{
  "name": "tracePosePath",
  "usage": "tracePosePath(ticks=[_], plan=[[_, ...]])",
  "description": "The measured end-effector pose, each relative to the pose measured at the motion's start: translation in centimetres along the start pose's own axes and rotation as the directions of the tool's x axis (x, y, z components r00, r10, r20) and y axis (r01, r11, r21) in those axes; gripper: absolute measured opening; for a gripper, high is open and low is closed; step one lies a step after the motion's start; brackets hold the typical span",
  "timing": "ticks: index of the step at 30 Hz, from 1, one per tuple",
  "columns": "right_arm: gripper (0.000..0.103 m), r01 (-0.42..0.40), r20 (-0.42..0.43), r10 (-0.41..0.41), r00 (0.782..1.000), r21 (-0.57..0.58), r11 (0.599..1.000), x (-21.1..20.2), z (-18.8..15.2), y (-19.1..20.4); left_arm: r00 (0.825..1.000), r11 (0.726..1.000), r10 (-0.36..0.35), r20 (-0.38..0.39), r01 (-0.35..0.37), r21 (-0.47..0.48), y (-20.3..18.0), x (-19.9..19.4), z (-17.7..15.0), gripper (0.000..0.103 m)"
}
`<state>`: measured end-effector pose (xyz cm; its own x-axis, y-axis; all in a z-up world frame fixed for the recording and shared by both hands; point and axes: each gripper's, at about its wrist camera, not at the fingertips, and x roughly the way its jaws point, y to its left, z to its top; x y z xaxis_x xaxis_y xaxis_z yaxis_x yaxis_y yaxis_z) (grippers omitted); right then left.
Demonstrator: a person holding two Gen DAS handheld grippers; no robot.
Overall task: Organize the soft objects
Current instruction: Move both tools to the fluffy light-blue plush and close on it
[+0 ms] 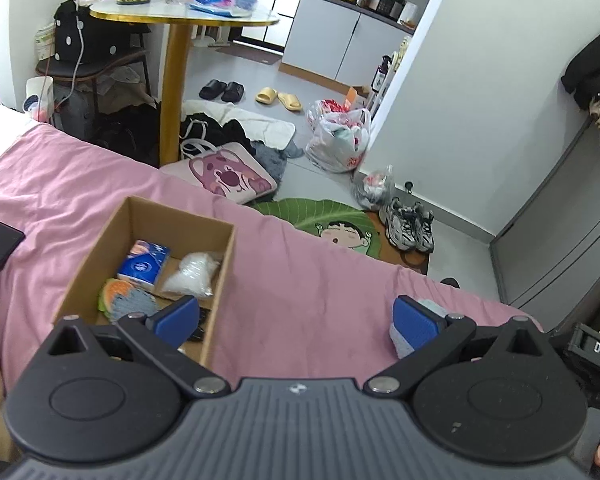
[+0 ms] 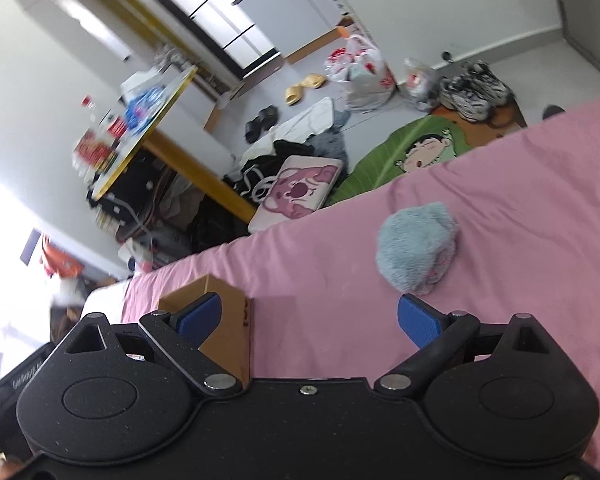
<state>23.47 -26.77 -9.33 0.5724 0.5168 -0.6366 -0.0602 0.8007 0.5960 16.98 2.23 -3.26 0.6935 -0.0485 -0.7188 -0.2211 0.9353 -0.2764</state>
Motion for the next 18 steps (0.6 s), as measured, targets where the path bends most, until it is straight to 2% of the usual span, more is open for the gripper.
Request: tracePosePath(ticks=[8,12,14,18], plan=[[0.081,-0.017,0.021,0.015,1.000,0.107,0.994,0.8,0.2,-3.5,1.000,0.999,0.011,-0.028,-0.010,0.032,-2.9,2.6,-0.3,0.102],[0.069,-0.015,0.026,0.010,1.000,0.158,0.987,1.5,0.3,-5.2,0.999,0.998,0.009,-0.033,-0.008,0.055,-4.3,4.3,-0.4,0.101],[0.060,-0.008,0.023,0.004,1.000,0.186,0.983,2.0,0.3,-6.1,0.999,0.998,0.003,-0.040,0.000,0.063,-4.8,5.3,-0.4,0.101],[0.049,0.003,0.010,-0.005,1.000,0.224,0.975,3.1,0.5,-7.4,0.997,0.996,-0.032,-0.065,0.038,0.087,-5.9,7.4,-0.2,0.100]])
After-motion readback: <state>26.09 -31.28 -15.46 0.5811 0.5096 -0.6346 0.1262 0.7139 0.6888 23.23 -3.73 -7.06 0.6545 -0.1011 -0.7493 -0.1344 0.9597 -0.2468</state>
